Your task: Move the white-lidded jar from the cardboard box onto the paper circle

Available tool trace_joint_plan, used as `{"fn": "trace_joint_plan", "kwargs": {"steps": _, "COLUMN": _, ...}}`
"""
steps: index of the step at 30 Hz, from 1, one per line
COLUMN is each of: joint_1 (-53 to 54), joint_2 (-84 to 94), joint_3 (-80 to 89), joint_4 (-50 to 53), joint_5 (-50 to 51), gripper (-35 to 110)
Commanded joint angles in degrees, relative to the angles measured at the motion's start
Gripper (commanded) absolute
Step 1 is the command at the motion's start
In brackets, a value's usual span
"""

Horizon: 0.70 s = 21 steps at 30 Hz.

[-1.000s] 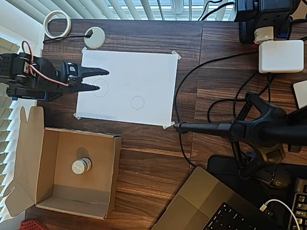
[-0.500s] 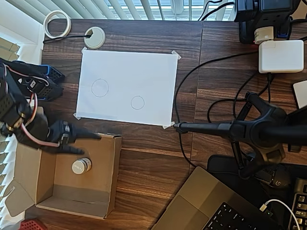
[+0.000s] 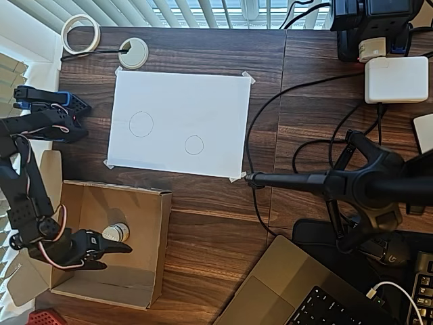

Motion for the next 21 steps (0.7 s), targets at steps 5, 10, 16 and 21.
{"fn": "trace_joint_plan", "kwargs": {"steps": 5, "joint_1": 2.81, "joint_2": -1.85, "joint_3": -4.92, "joint_4": -2.90, "joint_5": -4.75, "gripper": 38}}
{"fn": "trace_joint_plan", "kwargs": {"steps": 10, "joint_1": 3.87, "joint_2": -3.78, "joint_3": -3.87, "joint_4": -2.99, "joint_5": -7.91, "gripper": 41}}
{"fn": "trace_joint_plan", "kwargs": {"steps": 16, "joint_1": 4.04, "joint_2": -5.27, "joint_3": -2.64, "joint_4": -2.99, "joint_5": -10.20, "gripper": 44}}
{"fn": "trace_joint_plan", "kwargs": {"steps": 21, "joint_1": 3.87, "joint_2": -5.54, "joint_3": -0.97, "joint_4": -2.99, "joint_5": -11.87, "gripper": 45}}
